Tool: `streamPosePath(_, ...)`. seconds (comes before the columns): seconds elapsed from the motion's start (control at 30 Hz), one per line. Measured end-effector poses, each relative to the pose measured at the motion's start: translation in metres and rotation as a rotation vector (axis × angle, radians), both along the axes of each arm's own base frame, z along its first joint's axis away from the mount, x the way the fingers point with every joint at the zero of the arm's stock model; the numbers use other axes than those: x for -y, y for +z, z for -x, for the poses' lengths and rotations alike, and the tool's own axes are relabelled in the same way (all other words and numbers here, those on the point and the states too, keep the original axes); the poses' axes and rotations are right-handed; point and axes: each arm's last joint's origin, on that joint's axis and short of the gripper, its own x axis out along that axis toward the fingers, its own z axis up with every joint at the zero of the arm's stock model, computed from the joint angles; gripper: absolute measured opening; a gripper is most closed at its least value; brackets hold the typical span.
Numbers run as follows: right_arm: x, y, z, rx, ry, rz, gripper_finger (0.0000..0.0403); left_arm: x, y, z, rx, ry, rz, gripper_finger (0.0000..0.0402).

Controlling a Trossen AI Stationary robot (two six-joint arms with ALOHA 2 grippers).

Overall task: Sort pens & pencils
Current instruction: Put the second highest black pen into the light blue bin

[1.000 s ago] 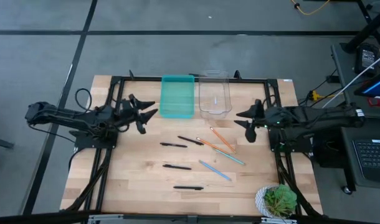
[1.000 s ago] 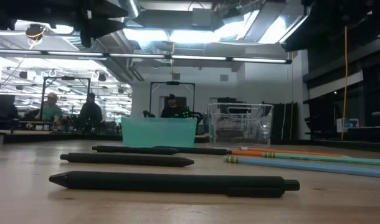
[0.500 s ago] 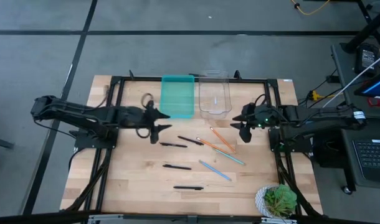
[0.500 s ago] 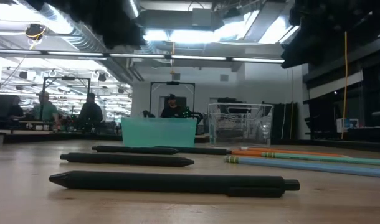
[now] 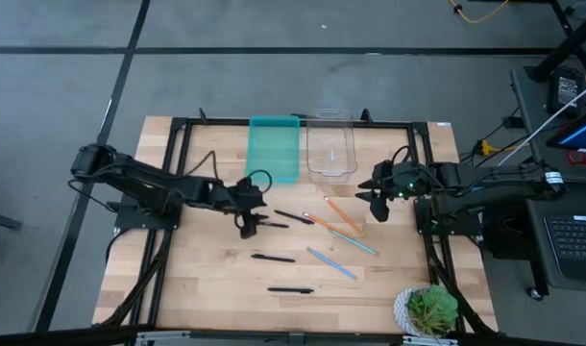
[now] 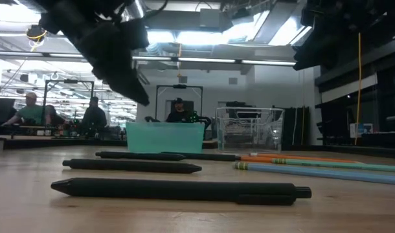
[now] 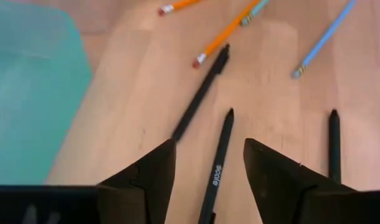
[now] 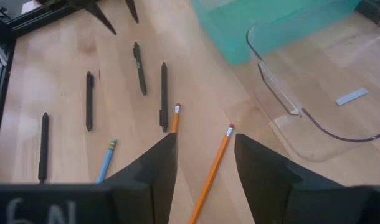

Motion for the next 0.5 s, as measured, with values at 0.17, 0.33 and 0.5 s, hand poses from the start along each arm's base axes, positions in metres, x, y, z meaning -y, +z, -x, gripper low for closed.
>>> streamPosePath(0.17, 0.000, 0.000, 0.000, 0.000, 0.001, 0.001, 0.0162, 0.009, -0.020, -0.005, -0.080, -0.012, 0.005, 0.0182)
streamPosePath(0.33, 0.000, 0.000, 0.000, -0.004, 0.016, 0.022, 0.0162, 0.016, -0.044, -0.010, -0.167, -0.011, -0.035, 0.0182)
streamPosePath(0.5, 0.000, 0.000, 0.000, -0.003, 0.016, 0.021, 0.0162, 0.018, -0.057, -0.017, -0.171, -0.012, -0.052, 0.0182)
